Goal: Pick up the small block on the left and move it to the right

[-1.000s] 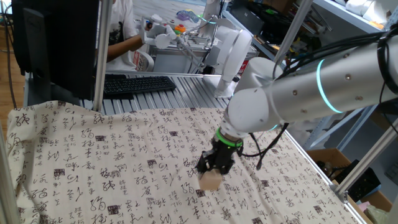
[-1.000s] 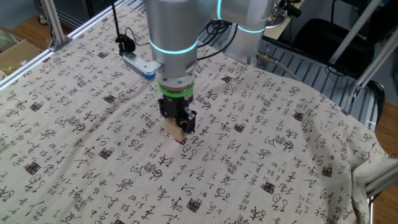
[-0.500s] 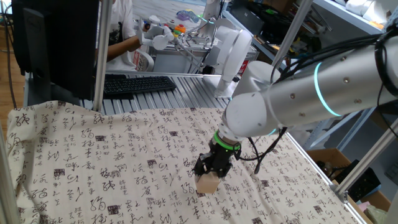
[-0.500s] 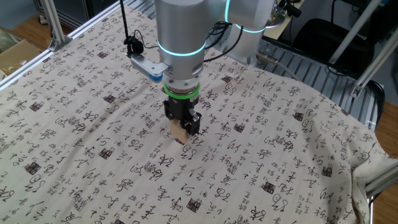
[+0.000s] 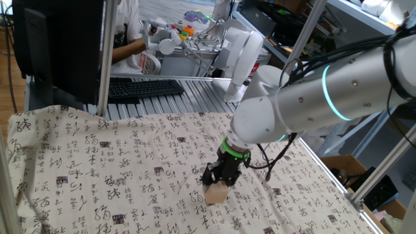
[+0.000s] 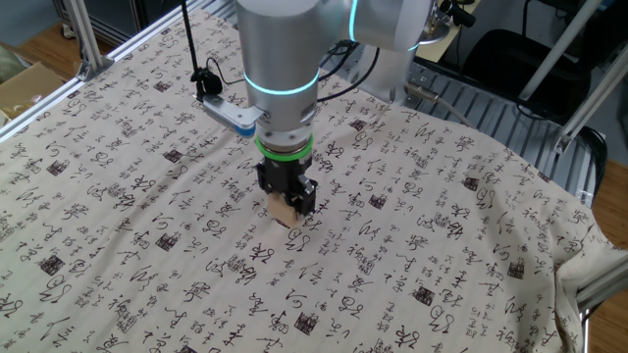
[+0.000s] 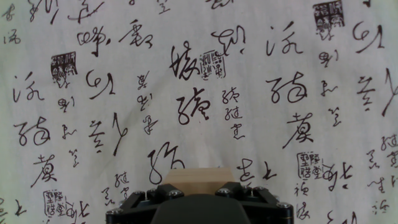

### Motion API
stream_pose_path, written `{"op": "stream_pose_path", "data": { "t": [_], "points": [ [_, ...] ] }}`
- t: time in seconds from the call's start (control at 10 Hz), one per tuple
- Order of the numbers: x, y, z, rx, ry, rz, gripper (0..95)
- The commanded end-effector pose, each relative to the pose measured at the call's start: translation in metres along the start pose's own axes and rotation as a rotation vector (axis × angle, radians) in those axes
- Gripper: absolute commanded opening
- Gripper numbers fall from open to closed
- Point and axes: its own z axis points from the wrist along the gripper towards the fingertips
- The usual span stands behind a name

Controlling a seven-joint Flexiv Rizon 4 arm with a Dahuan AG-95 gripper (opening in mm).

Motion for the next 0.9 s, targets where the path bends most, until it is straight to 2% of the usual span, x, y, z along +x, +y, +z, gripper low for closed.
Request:
{"op": "stream_pose_path", "data": {
  "t": [0.1, 0.3, 0.7, 0.8, 0.9],
  "points": [
    [0.001, -0.002, 0.006, 0.023, -0.015, -0.005, 0.0],
    [0.002, -0.004, 0.013, 0.025, -0.02, -0.006, 0.0],
    [0.002, -0.005, 0.018, 0.018, -0.013, 0.002, 0.0],
    [0.002, -0.005, 0.021, 0.021, -0.007, 0.005, 0.0],
    [0.001, -0.007, 0.028, 0.028, -0.015, 0.005, 0.0]
  ]
}}
